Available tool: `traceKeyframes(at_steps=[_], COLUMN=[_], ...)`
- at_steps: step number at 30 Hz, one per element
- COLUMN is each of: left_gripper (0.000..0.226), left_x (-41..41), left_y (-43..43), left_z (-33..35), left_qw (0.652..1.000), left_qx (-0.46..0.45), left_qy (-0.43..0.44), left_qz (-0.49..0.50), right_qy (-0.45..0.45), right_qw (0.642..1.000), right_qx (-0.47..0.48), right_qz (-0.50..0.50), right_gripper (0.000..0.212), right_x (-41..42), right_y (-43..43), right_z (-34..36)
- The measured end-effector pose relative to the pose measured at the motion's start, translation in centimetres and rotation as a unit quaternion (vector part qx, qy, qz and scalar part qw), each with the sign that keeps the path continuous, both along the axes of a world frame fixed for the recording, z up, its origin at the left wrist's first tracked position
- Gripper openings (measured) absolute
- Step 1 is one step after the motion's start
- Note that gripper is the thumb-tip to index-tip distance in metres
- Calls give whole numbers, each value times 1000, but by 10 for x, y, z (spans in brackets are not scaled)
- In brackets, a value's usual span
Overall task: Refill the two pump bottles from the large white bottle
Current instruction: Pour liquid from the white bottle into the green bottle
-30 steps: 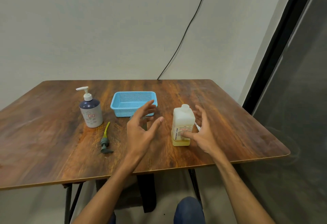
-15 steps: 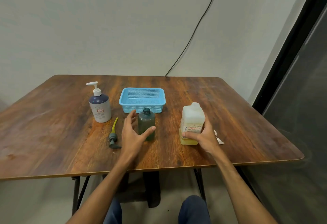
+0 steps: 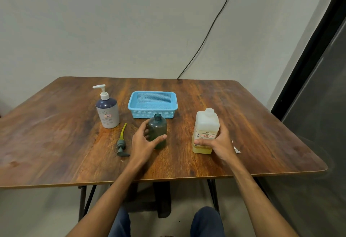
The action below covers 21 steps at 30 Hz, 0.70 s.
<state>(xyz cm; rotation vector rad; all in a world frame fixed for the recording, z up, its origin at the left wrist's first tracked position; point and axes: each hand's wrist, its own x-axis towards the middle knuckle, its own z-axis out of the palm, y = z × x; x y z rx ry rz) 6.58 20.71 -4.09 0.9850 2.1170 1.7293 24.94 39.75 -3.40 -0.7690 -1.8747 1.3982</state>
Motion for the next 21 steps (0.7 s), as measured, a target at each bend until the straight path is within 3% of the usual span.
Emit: traceKeyframes(at_steps=[8, 21], left_gripper=[88, 87], left_x=[3, -1], left_y=[-3, -14], left_z=[5, 18], left_qw=[1000, 1000], left_qx=[0, 14], left_qy=[4, 19], left_qz=[-4, -13], right_qy=[-32, -122], right_qw=[997, 946], right_qx=[72, 299], right_qz=[16, 27], right_gripper=[90, 96], right_x=[-7, -42], right_y=[-8, -16], right_z=[12, 50])
